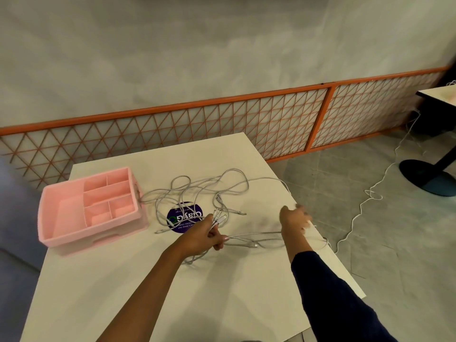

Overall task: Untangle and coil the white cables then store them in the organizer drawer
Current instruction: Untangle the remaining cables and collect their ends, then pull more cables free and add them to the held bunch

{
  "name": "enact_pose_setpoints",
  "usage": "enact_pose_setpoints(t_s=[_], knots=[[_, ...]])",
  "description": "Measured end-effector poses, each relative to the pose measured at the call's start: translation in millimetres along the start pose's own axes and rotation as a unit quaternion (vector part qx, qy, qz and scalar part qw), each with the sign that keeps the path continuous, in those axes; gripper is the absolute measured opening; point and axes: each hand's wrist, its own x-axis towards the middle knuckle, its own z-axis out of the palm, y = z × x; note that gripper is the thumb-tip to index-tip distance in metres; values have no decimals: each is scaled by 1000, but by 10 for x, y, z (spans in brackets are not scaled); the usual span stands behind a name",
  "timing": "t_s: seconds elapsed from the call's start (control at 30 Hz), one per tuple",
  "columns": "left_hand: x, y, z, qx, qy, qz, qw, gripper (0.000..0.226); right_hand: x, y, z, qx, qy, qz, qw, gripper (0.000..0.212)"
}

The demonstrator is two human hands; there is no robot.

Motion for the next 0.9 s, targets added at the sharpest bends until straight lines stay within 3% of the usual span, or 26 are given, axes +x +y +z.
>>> enact_pose_setpoints(t_s=[0.07,0.13,0.2,0.27,0.5,0.67,0.8,0.9], knots=[[1,16,5,-14,10,8,1000,31,-78,-176,149,38,-195,-109,974,26],[2,40,-1,-33,24,13,999,30,-324,-293,189,-71,-414,-183,889,37],[0,46,-22,-37,42,15,998,34,-541,-306,201,-215,-536,-203,791,57],[-13,20,-40,-36,51,15,998,39,-653,-312,257,-295,-570,-190,743,67],[-82,-99,-134,-51,100,11,994,39,-589,-216,369,-253,-415,-225,845,52],[-169,-67,-79,-53,107,-8,993,29,-586,-70,374,-225,-367,-209,878,42],[-288,-89,-415,-112,224,-44,967,33,-473,5,306,-227,-306,-227,896,51],[-383,-141,-733,-241,342,-51,907,48,-371,110,287,-264,-245,-221,906,41]])
